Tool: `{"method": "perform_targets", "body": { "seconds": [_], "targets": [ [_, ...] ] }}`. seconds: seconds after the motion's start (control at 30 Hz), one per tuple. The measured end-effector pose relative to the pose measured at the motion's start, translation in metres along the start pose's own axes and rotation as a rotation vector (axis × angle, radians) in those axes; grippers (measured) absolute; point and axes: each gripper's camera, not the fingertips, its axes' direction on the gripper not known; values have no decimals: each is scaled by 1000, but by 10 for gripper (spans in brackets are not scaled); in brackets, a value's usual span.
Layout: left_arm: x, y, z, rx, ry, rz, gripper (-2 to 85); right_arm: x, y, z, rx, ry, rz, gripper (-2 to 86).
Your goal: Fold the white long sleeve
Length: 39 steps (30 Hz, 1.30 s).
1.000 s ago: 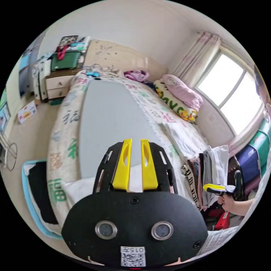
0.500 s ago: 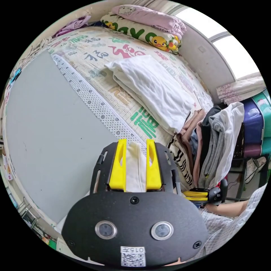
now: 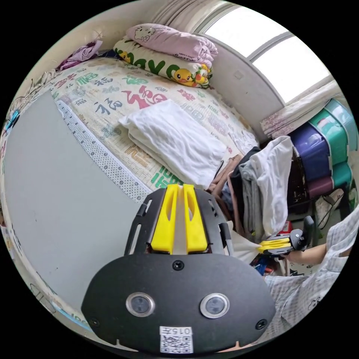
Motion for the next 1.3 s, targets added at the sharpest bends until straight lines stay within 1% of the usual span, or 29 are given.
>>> {"method": "perform_targets", "body": {
  "seconds": [0.07,0.1,0.17,0.23,0.3,0.37,0.43,0.47,0.53,0.6,0.73,0.77,0.8,0.9,1.0,1.03,1.1,1.13,1.2,1.27,1.3],
  "targets": [
    [-1,6,-27,79,125,22,9,-7,7,-22,19,72,-30,5],
    [-2,10,-35,96,150,27,8,-12,9,-27,24,74,-47,5],
    [-12,30,-65,153,222,30,7,-42,14,-32,11,35,-165,7],
    [-29,54,-85,189,250,-3,6,-71,17,-20,-42,-27,-267,10],
    [-51,84,-104,221,245,-65,4,-102,21,1,-77,-111,-361,15],
    [-86,130,-124,265,250,-192,0,-140,24,42,-145,-212,-456,16],
    [-109,165,-135,286,232,-271,-3,-163,25,74,-192,-248,-500,14],
    [-124,187,-140,288,187,-331,-5,-176,26,95,-216,-259,-518,11],
    [-143,216,-139,252,136,-403,-6,-191,26,125,-257,-270,-539,6],
    [-161,242,-135,243,133,-485,-5,-203,25,155,-320,-251,-554,6],
    [-182,283,-135,410,176,-650,18,-215,21,196,-391,-167,-585,6],
    [-187,287,-131,420,210,-690,74,-214,18,200,-394,-171,-587,6],
    [-188,288,-128,415,227,-701,102,-214,17,202,-397,-174,-586,6],
    [-187,280,-112,375,276,-672,108,-214,9,212,-421,-166,-587,6],
    [-180,265,-104,296,224,-623,68,-219,5,214,-415,-152,-617,6],
    [-178,261,-105,277,220,-596,43,-221,4,212,-410,-146,-639,6],
    [-177,259,-114,266,246,-562,21,-224,3,207,-400,-142,-657,6],
    [-174,260,-126,292,212,-540,13,-227,2,204,-389,-148,-670,6],
    [-169,264,-142,291,156,-513,5,-233,1,203,-390,-175,-686,6],
    [-167,273,-151,245,33,-493,0,-242,-5,217,-433,-224,-681,7],
    [-168,277,-150,230,8,-503,0,-245,-7,222,-444,-233,-680,7]
  ]
}}
